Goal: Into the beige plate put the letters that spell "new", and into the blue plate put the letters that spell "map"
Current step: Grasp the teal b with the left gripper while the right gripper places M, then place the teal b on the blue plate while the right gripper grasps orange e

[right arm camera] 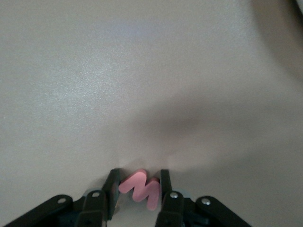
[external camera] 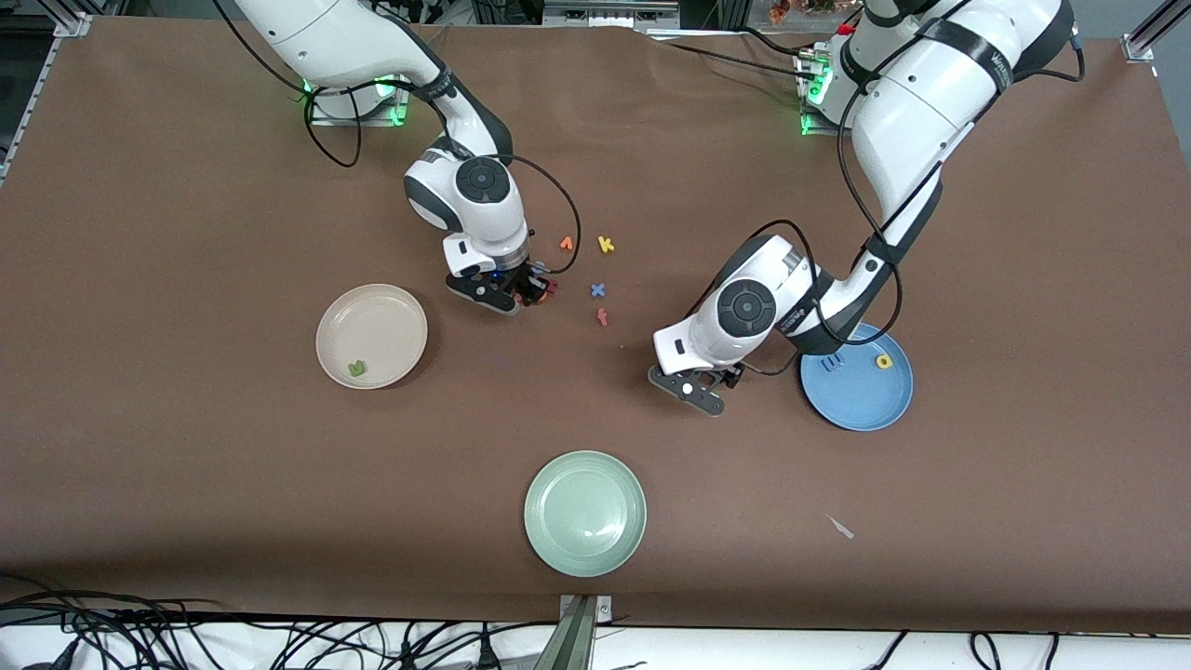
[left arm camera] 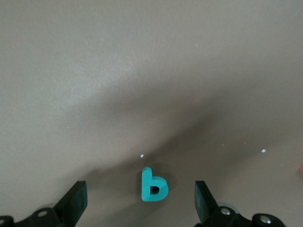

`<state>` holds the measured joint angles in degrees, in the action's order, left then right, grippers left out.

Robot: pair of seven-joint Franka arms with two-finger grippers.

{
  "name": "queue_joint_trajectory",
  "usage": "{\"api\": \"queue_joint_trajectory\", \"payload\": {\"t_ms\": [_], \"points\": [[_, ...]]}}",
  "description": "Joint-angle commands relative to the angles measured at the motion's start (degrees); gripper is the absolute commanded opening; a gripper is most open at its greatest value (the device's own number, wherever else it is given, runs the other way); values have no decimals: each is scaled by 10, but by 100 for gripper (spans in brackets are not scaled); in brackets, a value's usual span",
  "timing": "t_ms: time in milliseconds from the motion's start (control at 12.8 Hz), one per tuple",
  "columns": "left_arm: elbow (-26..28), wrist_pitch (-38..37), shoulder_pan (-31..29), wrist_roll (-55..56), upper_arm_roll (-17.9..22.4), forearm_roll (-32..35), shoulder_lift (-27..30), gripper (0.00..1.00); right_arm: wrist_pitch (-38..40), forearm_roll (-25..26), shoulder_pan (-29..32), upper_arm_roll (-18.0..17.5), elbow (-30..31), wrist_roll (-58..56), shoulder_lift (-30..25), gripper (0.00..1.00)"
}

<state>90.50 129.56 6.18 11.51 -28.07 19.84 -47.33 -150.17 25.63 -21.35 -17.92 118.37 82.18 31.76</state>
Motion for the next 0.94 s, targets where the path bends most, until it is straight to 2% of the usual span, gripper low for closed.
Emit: {"api": "queue_joint_trajectory", "payload": {"t_ms": [0, 78, 312, 390, 547, 703, 781, 859], "points": [[29, 6, 2, -1, 4, 14, 11, 92, -2, 7, -3, 15, -4, -17, -3, 21], [30, 6, 4, -1, 4, 14, 10, 88, 5, 3, -2, 21, -4, -39, -16, 21], [30, 7, 12, -1, 4, 38, 8, 78, 101, -7, 19, 26, -3, -174, -68, 21], [30, 7, 11, -2, 4, 51, 8, 67, 133, -8, 29, 31, -4, -231, -86, 21], [28, 8, 12, -2, 4, 53, 1, 55, 175, -17, 39, 70, 0, -349, -119, 21], [26, 15, 12, -3, 4, 53, -3, 50, 176, -30, 45, 96, 3, -412, -124, 21], [26, 17, 12, -3, 4, 53, -3, 35, 171, -30, 46, 109, 5, -430, -122, 21], [24, 17, 11, -2, 4, 52, -2, 23, 169, -30, 53, 115, 7, -445, -122, 22]]}}
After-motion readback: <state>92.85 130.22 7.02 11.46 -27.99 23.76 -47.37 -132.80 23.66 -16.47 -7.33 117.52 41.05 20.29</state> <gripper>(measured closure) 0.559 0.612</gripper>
